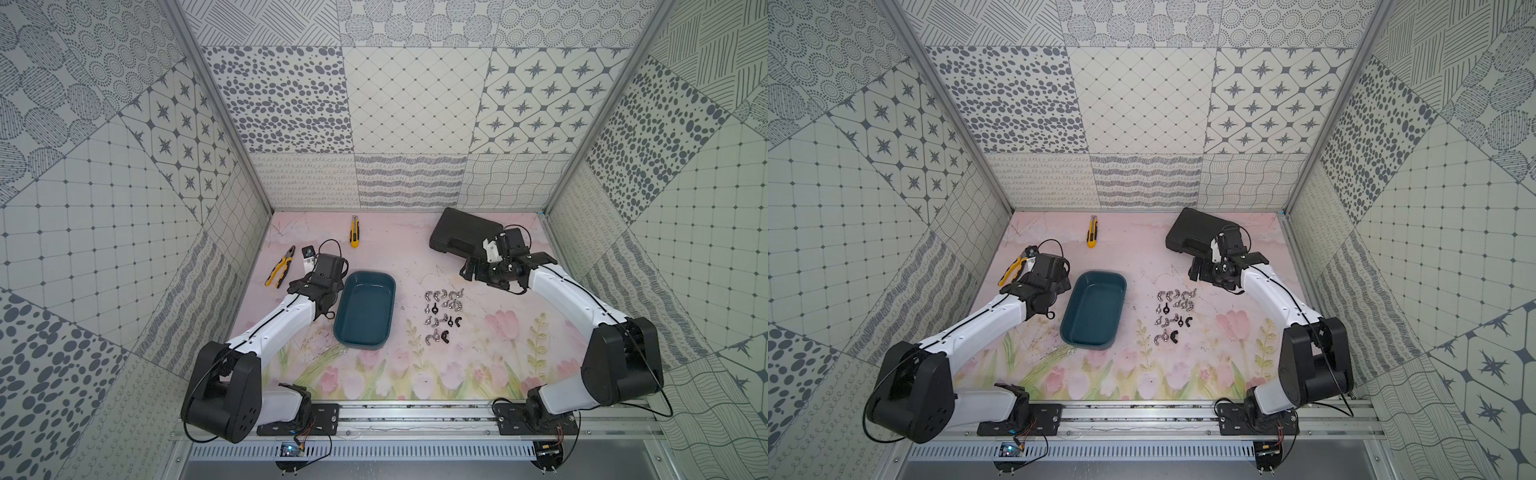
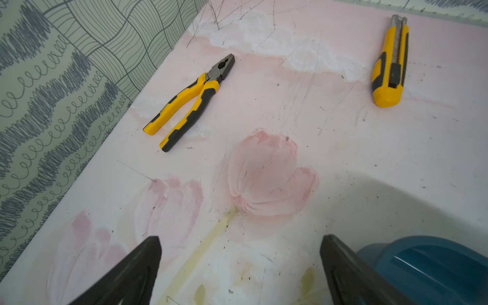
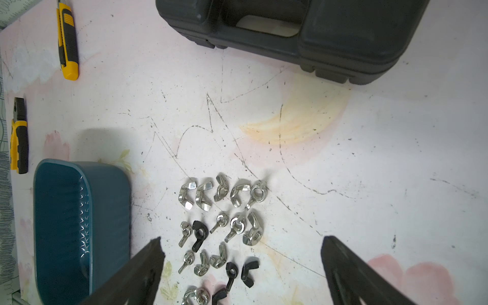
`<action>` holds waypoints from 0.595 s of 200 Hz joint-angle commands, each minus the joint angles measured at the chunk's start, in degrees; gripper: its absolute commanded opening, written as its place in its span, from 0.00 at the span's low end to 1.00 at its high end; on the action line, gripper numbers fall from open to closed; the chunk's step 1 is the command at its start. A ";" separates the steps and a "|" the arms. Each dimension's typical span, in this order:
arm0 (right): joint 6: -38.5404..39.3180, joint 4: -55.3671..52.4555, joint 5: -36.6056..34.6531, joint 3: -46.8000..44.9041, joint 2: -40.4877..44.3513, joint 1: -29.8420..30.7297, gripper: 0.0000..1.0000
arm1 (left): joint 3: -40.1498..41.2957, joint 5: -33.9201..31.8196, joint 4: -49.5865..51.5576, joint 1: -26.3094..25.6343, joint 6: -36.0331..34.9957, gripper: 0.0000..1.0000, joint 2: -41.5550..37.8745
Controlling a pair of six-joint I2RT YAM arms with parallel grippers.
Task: Take out the wing nut from the storage box
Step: Reset both arms
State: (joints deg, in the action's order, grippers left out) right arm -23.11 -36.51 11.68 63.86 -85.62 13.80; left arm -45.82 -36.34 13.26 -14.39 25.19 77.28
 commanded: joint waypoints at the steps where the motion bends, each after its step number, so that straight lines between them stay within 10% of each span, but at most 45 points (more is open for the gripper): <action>1: 1.31 1.71 0.71 1.80 -1.21 0.26 0.97 | 4.95 5.99 -16.83 1.54 -15.72 0.99 0.29; 119: 1.14 2.60 0.18 5.04 -5.83 0.44 0.97 | 20.91 18.96 -56.57 9.53 -19.14 0.99 9.48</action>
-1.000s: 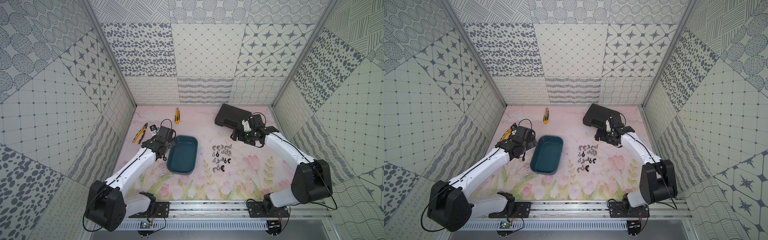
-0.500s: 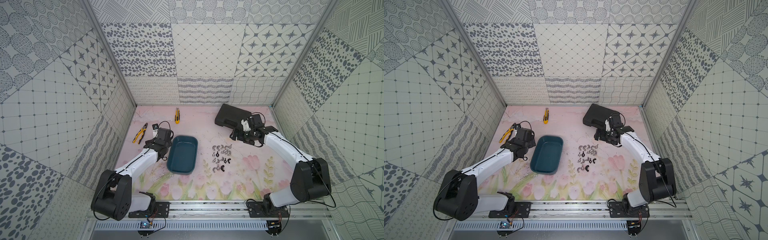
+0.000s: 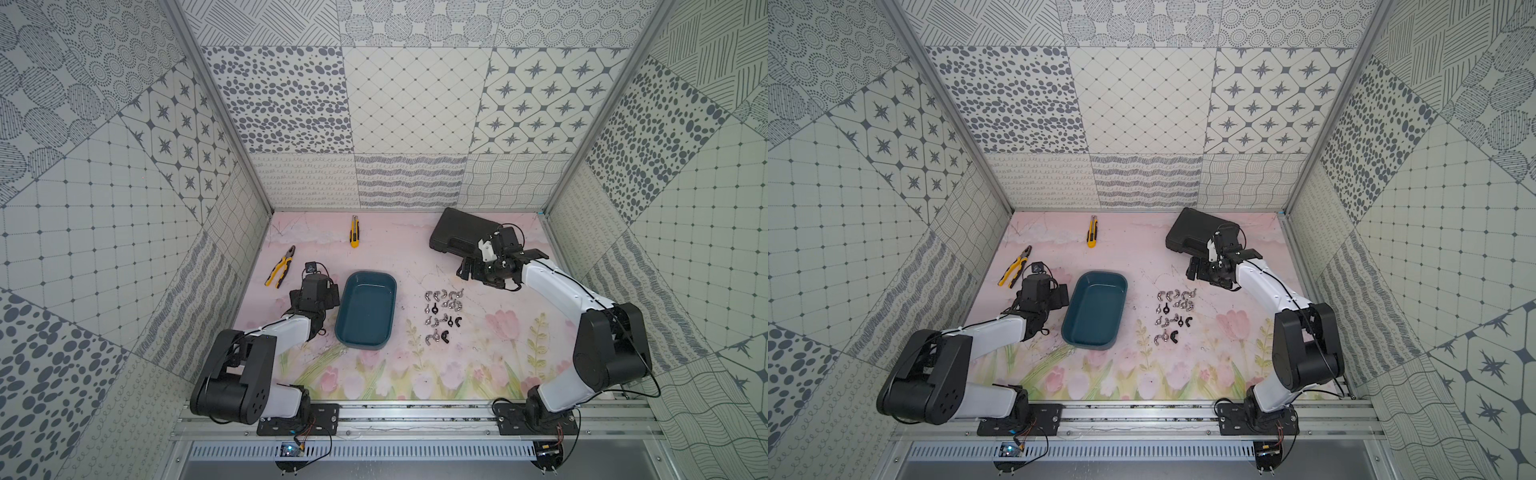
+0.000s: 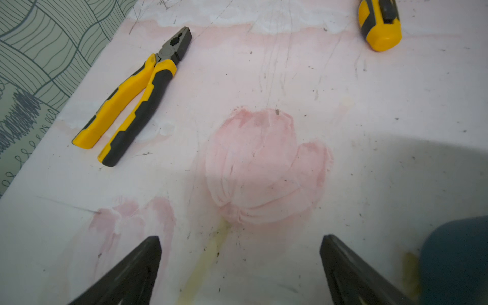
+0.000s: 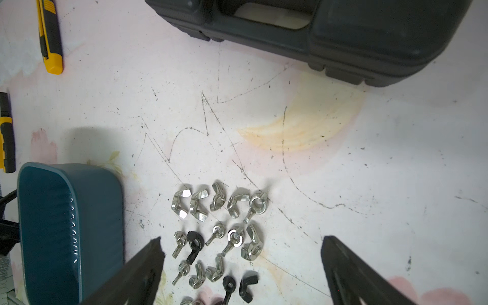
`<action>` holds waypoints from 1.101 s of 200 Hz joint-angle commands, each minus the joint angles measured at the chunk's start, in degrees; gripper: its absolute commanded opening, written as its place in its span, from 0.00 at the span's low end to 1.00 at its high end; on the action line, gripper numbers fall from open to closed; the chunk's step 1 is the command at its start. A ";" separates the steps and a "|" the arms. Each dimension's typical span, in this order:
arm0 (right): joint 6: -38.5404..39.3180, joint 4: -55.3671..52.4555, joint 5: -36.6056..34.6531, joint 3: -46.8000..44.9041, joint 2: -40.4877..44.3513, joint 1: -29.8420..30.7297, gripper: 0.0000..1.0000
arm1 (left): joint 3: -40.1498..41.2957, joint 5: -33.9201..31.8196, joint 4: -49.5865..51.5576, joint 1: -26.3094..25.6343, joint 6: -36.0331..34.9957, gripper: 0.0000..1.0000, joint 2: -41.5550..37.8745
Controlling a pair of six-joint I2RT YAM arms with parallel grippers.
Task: Take out the wing nut from the storage box
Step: Reset both arms
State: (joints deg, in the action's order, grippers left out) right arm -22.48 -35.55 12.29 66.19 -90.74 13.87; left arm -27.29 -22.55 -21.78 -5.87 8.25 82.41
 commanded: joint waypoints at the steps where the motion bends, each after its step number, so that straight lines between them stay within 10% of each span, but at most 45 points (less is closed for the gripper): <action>1: 0.51 1.59 -0.47 2.75 -0.69 0.37 0.97 | 2.57 5.29 -22.25 1.02 -2.67 0.99 4.65; 61: 2.43 2.51 -4.22 1.73 -1.59 0.27 0.97 | 4.31 10.91 -27.50 1.82 -3.62 0.99 7.67; 91: 6.41 7.48 -17.49 -0.78 0.81 -0.08 0.97 | 4.41 11.05 -28.17 1.95 -3.78 0.99 7.69; 128: 16.72 28.41 -29.45 -14.08 8.52 -0.85 0.97 | 4.36 10.99 -27.68 1.89 -3.62 0.99 7.55; 220: 20.04 78.14 -21.63 -40.68 4.12 -10.00 0.97 | 4.46 10.94 -28.09 1.92 -3.69 0.99 7.76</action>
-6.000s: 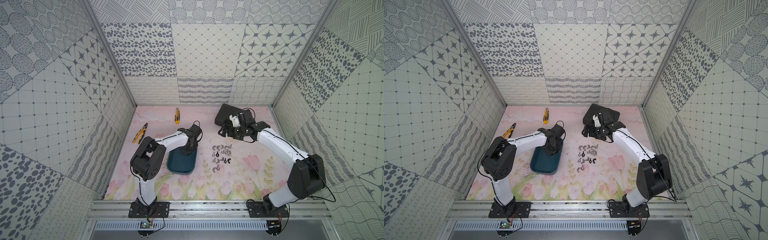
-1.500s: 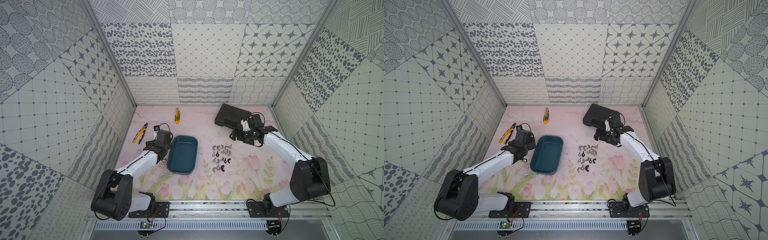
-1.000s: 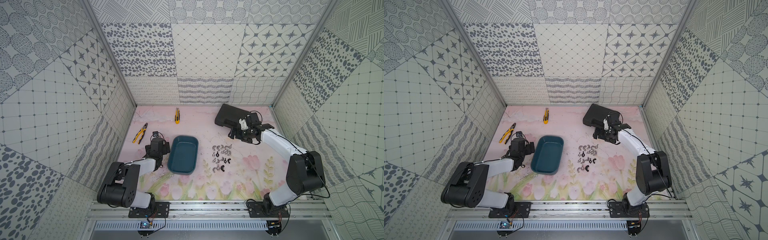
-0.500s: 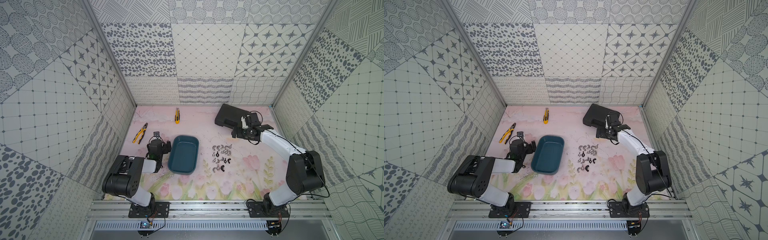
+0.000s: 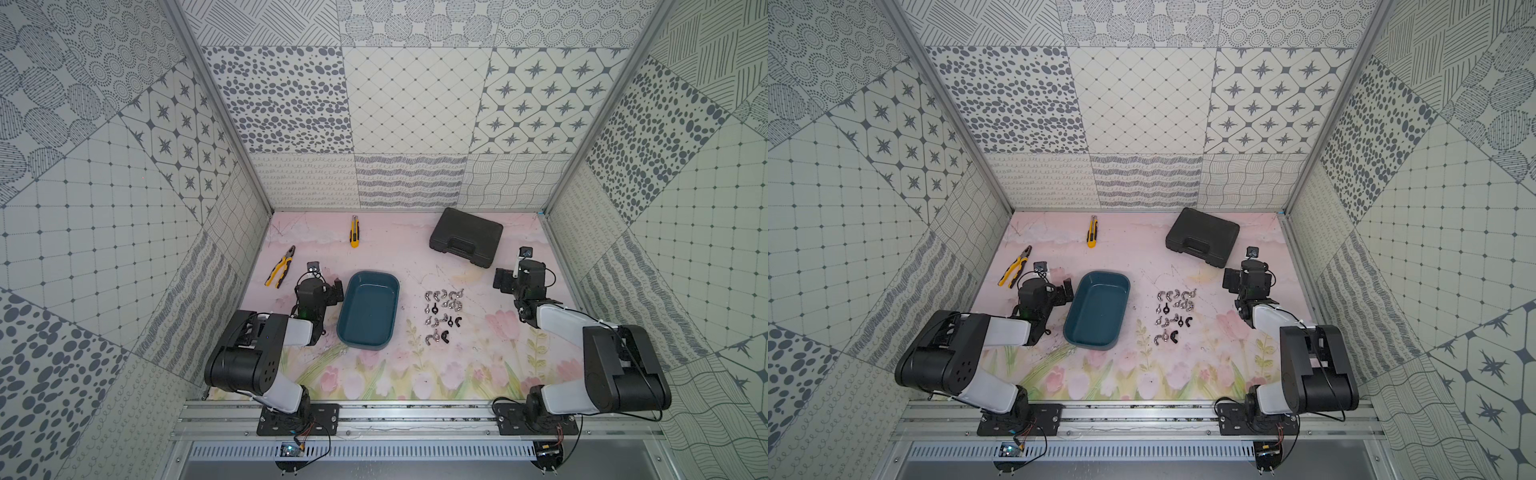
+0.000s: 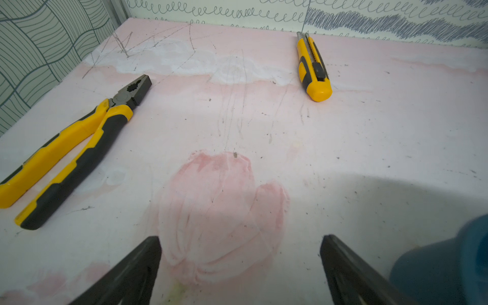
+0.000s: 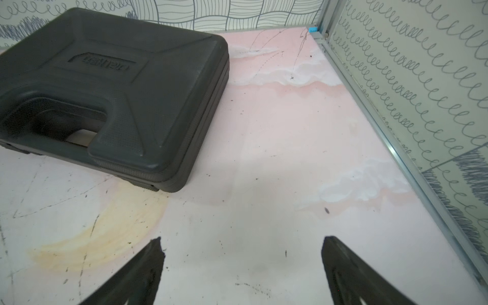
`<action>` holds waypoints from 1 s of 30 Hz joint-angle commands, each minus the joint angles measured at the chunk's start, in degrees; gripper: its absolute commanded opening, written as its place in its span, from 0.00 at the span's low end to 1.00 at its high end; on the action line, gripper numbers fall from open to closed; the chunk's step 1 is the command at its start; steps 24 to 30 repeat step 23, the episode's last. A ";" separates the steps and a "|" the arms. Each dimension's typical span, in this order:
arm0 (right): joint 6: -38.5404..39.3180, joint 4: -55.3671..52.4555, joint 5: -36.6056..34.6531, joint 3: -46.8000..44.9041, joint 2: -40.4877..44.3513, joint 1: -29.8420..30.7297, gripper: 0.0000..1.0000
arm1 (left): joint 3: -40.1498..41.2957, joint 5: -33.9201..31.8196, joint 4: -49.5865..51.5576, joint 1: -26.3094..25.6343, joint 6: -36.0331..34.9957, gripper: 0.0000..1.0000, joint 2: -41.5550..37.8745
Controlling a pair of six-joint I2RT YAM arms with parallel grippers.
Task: Take out the wing nut from the storage box
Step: Reset both arms
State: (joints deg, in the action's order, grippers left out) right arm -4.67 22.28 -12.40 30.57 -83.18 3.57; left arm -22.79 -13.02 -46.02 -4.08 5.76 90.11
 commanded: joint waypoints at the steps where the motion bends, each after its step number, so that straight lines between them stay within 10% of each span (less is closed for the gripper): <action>1: 2.17 20.94 3.12 -5.33 -3.64 0.29 0.97 | -0.10 1.41 -3.83 0.17 -1.19 0.99 0.02; 30: 2.63 26.32 5.19 -7.35 -5.77 0.03 0.97 | -0.16 1.77 -3.61 0.18 -1.23 0.99 0.01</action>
